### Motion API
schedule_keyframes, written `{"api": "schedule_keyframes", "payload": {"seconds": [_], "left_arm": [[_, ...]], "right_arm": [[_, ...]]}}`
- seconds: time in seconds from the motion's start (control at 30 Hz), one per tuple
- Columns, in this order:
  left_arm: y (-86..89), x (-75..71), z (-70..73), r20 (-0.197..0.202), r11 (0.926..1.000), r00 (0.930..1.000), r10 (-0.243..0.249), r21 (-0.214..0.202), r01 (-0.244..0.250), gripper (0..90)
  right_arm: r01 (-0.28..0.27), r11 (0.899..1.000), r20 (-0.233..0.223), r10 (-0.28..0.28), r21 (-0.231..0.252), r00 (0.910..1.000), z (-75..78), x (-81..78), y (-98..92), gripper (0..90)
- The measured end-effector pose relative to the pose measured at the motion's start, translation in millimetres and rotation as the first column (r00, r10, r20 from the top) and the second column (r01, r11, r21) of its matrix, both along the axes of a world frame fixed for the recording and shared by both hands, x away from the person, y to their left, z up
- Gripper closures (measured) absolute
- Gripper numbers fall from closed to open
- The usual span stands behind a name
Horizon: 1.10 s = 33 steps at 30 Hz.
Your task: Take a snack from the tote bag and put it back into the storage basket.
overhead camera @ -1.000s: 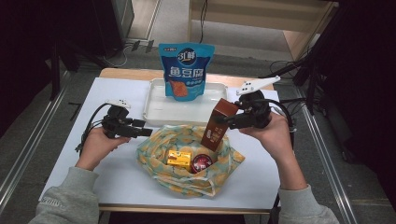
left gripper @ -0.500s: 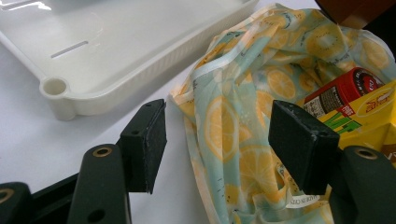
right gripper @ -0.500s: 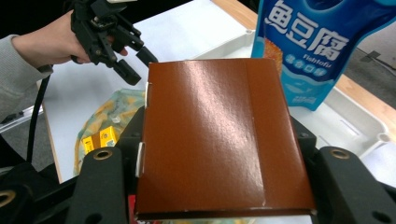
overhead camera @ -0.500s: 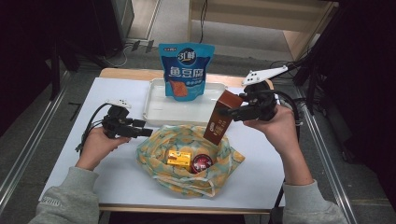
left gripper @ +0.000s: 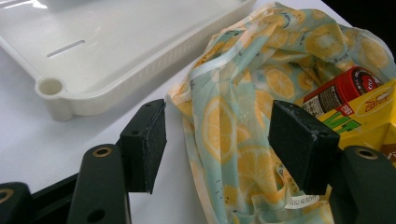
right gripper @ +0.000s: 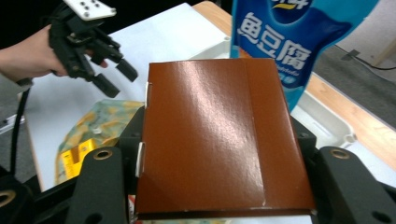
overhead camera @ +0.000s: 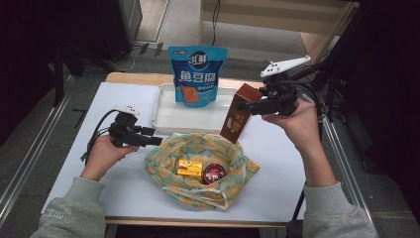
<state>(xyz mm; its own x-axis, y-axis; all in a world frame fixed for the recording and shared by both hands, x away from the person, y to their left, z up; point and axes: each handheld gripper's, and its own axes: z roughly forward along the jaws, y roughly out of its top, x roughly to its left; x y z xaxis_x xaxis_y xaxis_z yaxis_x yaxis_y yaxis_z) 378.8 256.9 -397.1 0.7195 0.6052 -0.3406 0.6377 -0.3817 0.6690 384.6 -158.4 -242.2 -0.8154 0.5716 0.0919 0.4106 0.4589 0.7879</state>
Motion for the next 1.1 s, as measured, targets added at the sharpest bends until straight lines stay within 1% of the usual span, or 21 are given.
{"api": "schedule_keyframes", "payload": {"seconds": [0.17,0.33,0.37,0.4,0.63,0.83,1.03,1.1], "left_arm": [[0.1,0.0,-0.1,0.000,1.0000,1.0000,-0.001,0.000,0.001,37.1],[-0.1,0.4,-0.4,-0.002,1.0000,1.0000,-0.003,-0.002,0.003,37.1],[-0.1,0.4,-0.4,-0.002,1.0000,1.0000,-0.003,-0.002,0.003,37.1],[0.0,0.4,-0.5,-0.003,1.0000,1.0000,-0.001,-0.002,0.001,37.1],[0.7,0.7,-0.6,-0.002,1.0000,1.0000,-0.001,-0.005,0.001,37.1],[0.7,0.9,-0.8,0.000,1.0000,1.0000,0.000,-0.007,0.000,37.1],[-0.8,0.7,-0.9,0.002,1.0000,1.0000,-0.005,0.000,0.005,37.2],[-1.2,0.5,-0.9,0.003,1.0000,1.0000,-0.004,-0.002,0.004,37.1]], "right_arm": [[0.022,1.000,0.006,-0.022,-0.009,0.9997,1.7,11.5,-0.4,44.2],[0.046,0.999,0.001,-0.046,-0.025,0.9990,-0.1,23.6,1.5,44.2],[0.046,0.999,0.001,-0.046,-0.025,0.9990,-0.1,23.6,1.5,44.2],[0.057,0.998,0.002,-0.057,-0.025,0.9984,-1.3,29.6,1.9,44.2],[0.079,0.997,-0.008,-0.079,-0.027,0.9968,-7.9,46.0,7.1,44.2],[0.085,0.996,-0.016,-0.085,-0.023,0.9962,-14.6,57.9,13.7,44.2],[0.089,0.996,-0.021,-0.090,-0.030,0.9957,-19.9,66.9,24.3,44.2],[0.088,0.995,-0.016,-0.089,-0.036,0.9959,-21.2,69.9,27.6,44.1]]}}
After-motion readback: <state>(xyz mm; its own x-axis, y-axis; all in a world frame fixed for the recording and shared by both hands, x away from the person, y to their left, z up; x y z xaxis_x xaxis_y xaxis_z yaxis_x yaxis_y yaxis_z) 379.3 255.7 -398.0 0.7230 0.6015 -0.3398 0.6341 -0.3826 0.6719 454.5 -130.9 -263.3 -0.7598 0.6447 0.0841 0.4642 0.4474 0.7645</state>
